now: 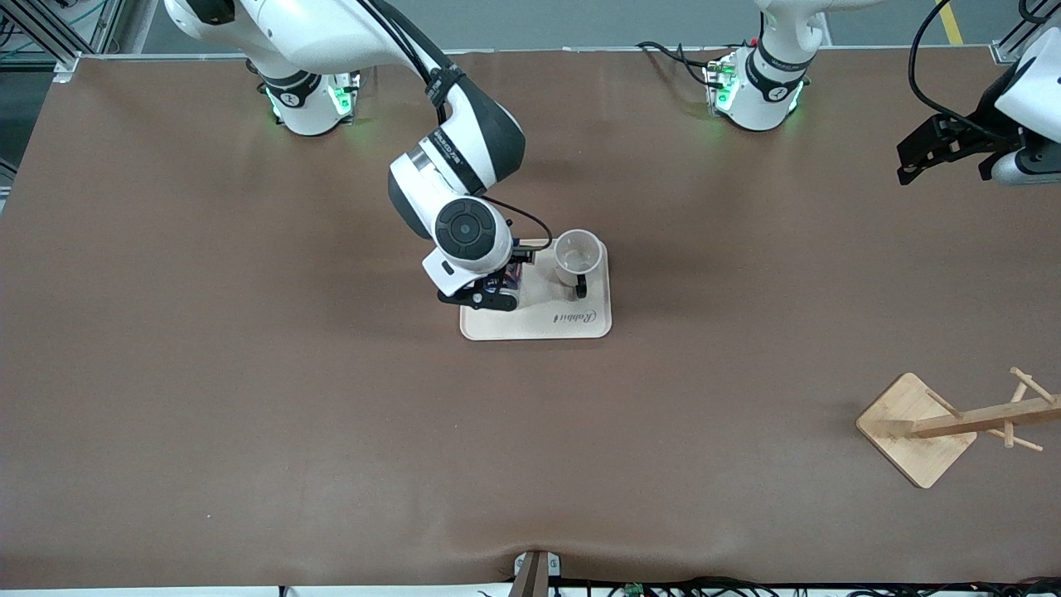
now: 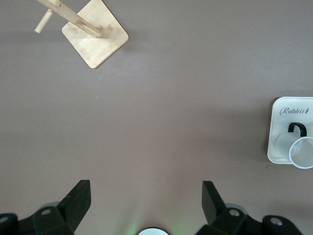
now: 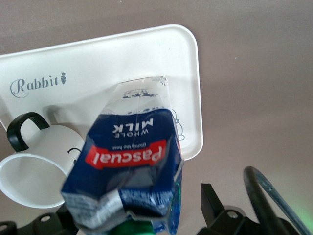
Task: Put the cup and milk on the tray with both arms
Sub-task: 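Carry the milk carton over the tray beside the mug with the right gripper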
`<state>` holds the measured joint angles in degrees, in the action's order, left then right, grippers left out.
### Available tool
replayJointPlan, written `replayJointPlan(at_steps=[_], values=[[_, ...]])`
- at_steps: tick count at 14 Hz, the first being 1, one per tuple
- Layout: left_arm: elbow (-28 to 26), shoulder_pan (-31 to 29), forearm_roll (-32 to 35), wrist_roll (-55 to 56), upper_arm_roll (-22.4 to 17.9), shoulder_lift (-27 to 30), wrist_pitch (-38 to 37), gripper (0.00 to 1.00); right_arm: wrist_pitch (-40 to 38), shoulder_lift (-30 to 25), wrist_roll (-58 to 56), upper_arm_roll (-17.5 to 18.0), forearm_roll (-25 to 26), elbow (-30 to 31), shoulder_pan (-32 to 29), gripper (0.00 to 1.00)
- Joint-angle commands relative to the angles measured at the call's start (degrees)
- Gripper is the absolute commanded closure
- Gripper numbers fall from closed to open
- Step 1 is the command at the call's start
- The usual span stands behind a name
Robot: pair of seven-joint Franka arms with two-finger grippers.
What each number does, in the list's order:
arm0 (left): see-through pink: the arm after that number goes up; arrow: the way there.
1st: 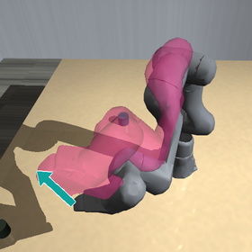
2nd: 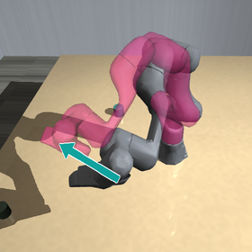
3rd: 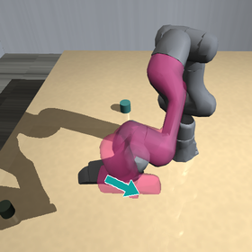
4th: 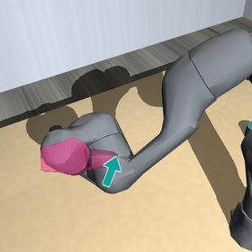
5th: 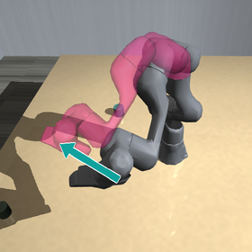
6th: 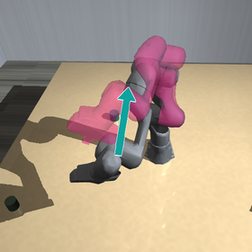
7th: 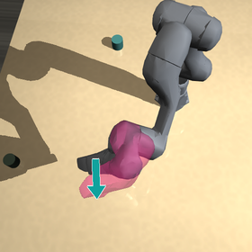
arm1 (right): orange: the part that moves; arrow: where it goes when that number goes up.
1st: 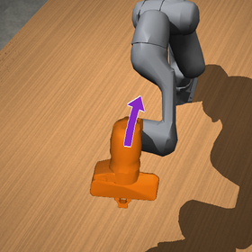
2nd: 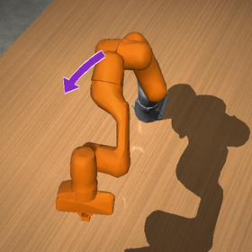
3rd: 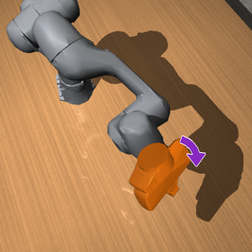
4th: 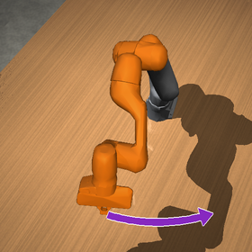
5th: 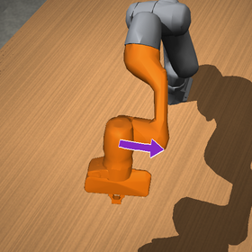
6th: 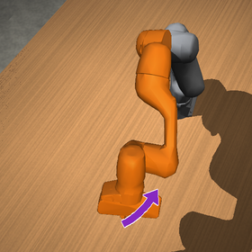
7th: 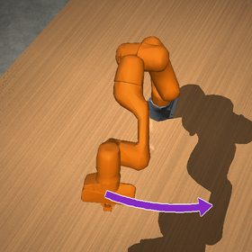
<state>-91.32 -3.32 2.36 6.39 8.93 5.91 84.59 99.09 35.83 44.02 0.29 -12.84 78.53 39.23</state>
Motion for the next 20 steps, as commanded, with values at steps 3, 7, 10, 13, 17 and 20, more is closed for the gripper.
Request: replayJointPlan(at_steps=[3,7,10,13,17,20], values=[[-0.61,-0.37,-1.22,-0.68,0.13,1.12,0.31,0.0,-0.22,0.73,0.54,-0.64,0.53,-1.45,0.84,0.0],[-0.61,-0.37,-1.22,-0.68,0.13,1.21,0.22,0.0,-0.74,0.38,0.28,-0.64,0.27,-1.71,0.76,0.0],[-0.61,-0.28,-1.22,-0.68,0.13,1.04,0.22,0.0,-1.01,-1.37,-0.16,-0.56,0.09,-1.89,-0.12,0.0],[-0.61,-0.11,-1.22,-0.59,0.21,0.95,0.31,0.0,-3.63,-1.91,-0.25,-0.73,0.09,-3.63,-0.3,0.0],[-0.53,-0.02,-1.31,-0.59,0.3,0.95,0.31,0.0,-10.05,-1.91,-0.16,-0.82,-0.08,-10.32,-1.7,0.0],[-0.61,-0.11,-1.4,-0.68,1.09,1.12,0.13,0.0,-16.36,-1.99,-0.25,-1.17,0.35,-14.71,-3.89,0.0]])
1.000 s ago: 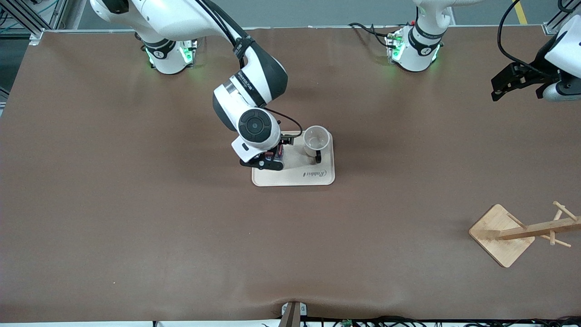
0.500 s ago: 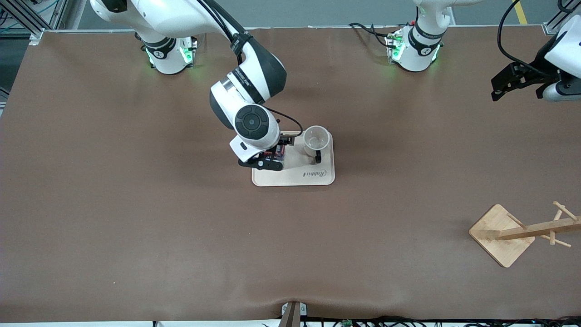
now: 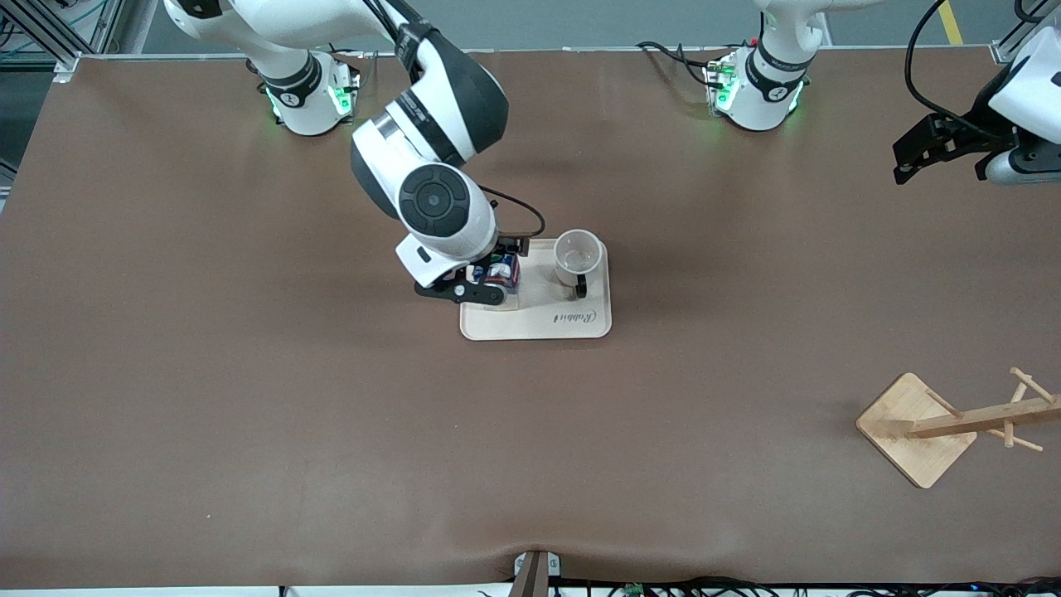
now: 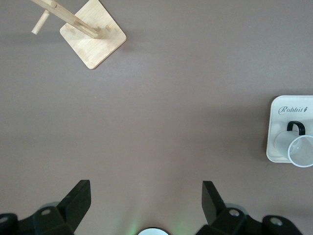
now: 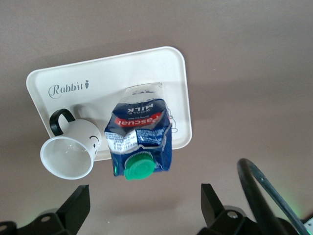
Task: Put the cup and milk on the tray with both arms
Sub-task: 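Carry the milk carton over the tray beside the mug with the right gripper, then lower the milk onto the tray and open the right gripper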
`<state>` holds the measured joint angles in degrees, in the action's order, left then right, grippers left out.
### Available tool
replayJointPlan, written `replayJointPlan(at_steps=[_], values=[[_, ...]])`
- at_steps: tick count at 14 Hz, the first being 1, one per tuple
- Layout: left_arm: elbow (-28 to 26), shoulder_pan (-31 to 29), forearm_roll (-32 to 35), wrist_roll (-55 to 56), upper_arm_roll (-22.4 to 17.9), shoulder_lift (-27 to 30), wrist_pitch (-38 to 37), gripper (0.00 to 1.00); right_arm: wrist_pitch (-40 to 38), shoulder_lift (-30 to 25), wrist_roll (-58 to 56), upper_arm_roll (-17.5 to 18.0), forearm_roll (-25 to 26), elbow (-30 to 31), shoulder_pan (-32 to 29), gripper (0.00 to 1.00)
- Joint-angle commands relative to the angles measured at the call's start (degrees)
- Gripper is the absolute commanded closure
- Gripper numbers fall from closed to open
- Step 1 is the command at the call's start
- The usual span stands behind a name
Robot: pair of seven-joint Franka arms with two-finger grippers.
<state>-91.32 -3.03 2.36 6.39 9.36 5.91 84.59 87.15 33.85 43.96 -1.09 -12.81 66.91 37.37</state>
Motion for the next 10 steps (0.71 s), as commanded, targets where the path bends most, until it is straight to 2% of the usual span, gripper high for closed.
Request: replayJointPlan(at_steps=[1,6,9,10], values=[[-0.61,-0.39,-1.39,-0.68,0.65,1.12,0.13,0.0,-7.14,-0.54,-0.19,0.22,0.33,-4.32,-3.95,0.0],[-0.7,-0.31,-1.39,-0.76,0.92,0.95,0.13,0.0,-13.49,-7.03,0.42,-0.13,0.86,-4.69,-11.52,0.0],[-0.7,-0.31,-1.39,-0.77,0.92,1.03,0.13,0.0,-13.59,-12.39,-1.76,-0.05,10.32,-0.76,-11.8,0.0],[-0.7,-0.31,-1.39,-0.77,0.92,1.03,0.13,0.0,-12.89,-14.58,-3.78,-0.13,10.96,2.05,-12.14,0.0]])
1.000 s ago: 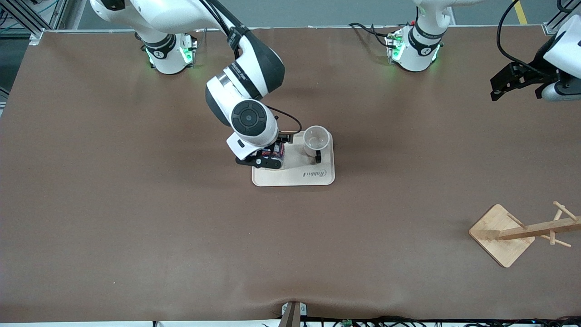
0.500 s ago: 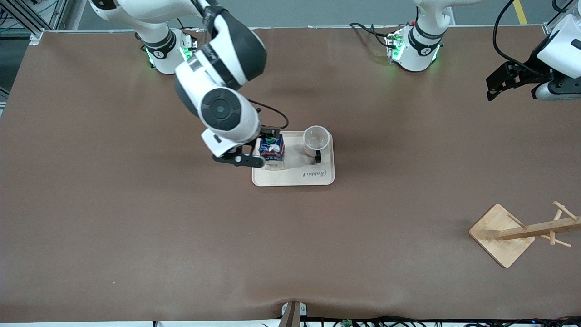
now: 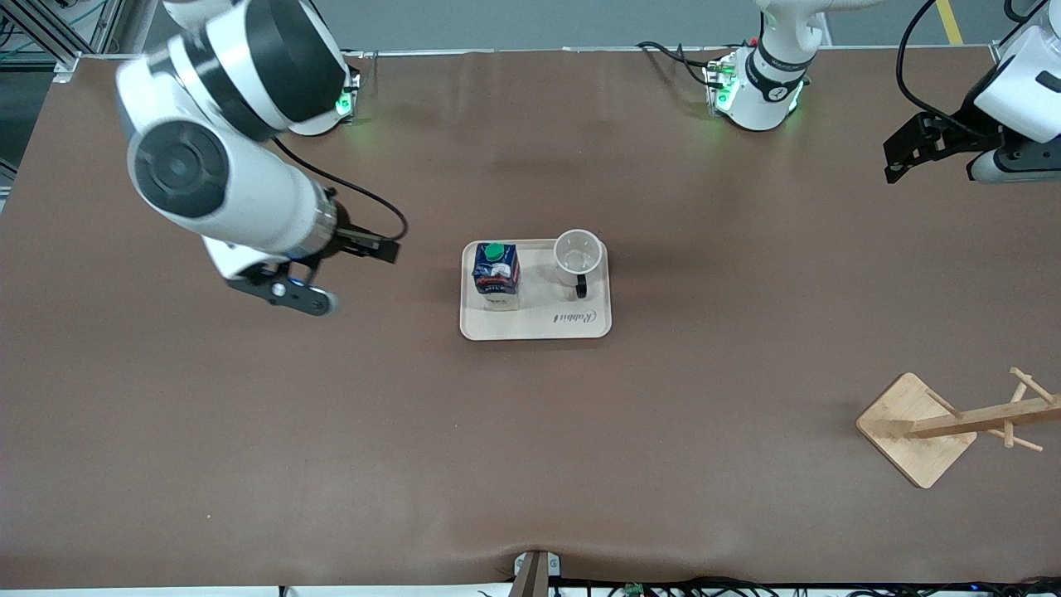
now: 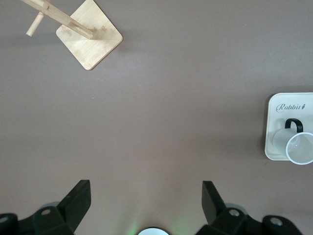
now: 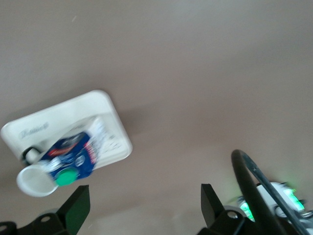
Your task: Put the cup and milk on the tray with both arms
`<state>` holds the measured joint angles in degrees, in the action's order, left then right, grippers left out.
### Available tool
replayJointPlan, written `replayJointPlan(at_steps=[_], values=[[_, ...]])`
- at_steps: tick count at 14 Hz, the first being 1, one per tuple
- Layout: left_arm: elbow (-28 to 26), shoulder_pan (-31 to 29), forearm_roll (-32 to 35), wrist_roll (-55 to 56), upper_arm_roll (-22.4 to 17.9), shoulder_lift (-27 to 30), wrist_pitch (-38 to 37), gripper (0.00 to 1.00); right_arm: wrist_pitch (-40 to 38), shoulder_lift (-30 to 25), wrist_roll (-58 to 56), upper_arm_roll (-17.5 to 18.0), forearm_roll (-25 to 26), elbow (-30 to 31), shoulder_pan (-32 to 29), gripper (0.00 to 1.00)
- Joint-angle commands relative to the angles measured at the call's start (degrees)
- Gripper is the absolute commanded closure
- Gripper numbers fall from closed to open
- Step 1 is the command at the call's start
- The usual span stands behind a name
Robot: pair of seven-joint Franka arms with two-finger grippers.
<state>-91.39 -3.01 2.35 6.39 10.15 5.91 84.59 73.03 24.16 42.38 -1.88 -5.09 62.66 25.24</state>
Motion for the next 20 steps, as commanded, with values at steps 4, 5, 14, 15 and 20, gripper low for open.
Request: replayJointPlan(at_steps=[4,5,14,15,20], values=[[-0.81,-0.33,-1.38,-0.68,0.22,1.03,0.05,0.0,9.3,-15.96,-14.23,0.65,3.33,20.8,-8.09,0.0],[-0.81,-0.33,-1.38,-0.68,0.14,1.03,0.05,0.0,11.5,-18.17,-14.95,0.65,3.51,23.8,-9.67,0.0],[-0.72,-0.42,-1.38,-0.59,0.14,1.12,-0.22,0.0,13.46,-23.11,-42.18,0.65,4.39,28.66,-25.31,0.0],[-0.72,-0.42,-1.38,-0.33,0.14,1.12,-0.22,0.0,13.45,-23.02,-44.29,0.65,4.3,28.31,-26.29,0.0],[-0.63,-0.33,-1.38,-0.06,0.22,1.12,-0.22,0.0,10.48,-22.93,-43.88,0.65,3.78,25.15,-26.47,0.0]])
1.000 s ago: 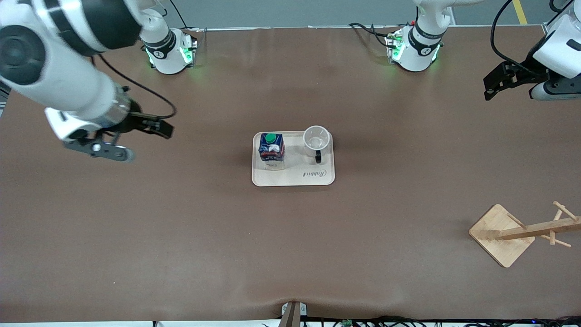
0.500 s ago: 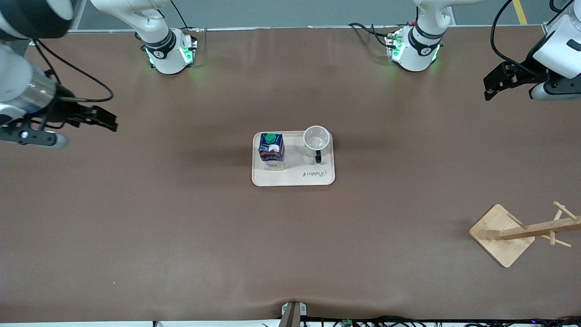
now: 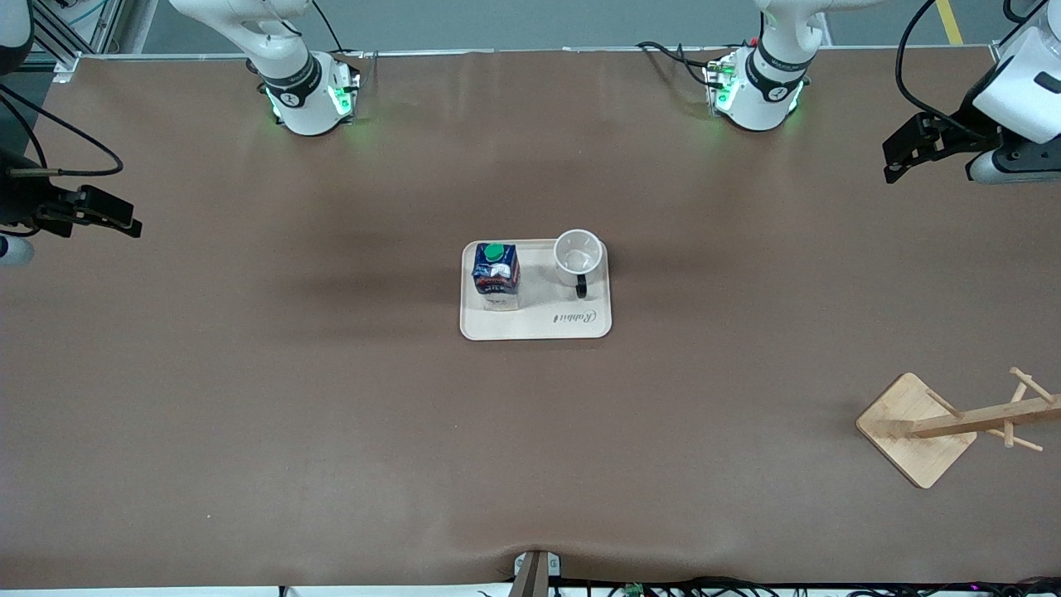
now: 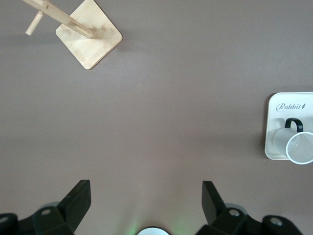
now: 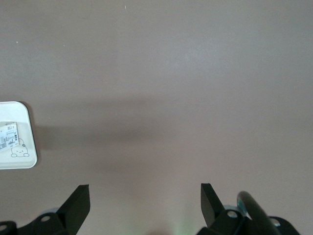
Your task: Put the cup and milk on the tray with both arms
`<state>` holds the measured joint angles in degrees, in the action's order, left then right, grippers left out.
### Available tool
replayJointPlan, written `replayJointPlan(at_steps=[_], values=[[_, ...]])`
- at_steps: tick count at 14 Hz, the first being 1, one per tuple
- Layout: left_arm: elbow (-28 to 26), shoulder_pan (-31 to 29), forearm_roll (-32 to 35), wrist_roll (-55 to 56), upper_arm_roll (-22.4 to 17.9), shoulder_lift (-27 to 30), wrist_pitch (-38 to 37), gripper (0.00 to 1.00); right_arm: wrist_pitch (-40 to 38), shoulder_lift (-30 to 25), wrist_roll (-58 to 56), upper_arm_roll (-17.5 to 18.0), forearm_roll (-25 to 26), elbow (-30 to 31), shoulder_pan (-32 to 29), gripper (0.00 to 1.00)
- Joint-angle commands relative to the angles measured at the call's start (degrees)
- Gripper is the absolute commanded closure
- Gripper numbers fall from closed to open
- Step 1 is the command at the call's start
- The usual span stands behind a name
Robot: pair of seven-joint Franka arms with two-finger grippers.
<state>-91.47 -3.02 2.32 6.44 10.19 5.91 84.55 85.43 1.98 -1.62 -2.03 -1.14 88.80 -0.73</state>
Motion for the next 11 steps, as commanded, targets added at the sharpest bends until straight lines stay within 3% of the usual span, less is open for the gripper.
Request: replayJointPlan(at_steps=[1,7,11], values=[[-0.55,-0.41,-1.36,-0.02,0.18,1.12,-0.26,0.0,-2.19,-0.75,0.22,0.89,-0.18,-1.34,-0.41,0.0],[-0.29,-0.41,-1.36,-0.9,0.18,1.21,-1.84,0.0,-2.72,-0.93,4.09,0.8,-2.99,-1.34,-0.59,0.0],[-0.02,-0.32,-1.45,-0.82,0.1,0.94,-1.84,0.0,-2.46,-0.49,3.82,1.06,0.06,-4.32,-0.06,0.0]])
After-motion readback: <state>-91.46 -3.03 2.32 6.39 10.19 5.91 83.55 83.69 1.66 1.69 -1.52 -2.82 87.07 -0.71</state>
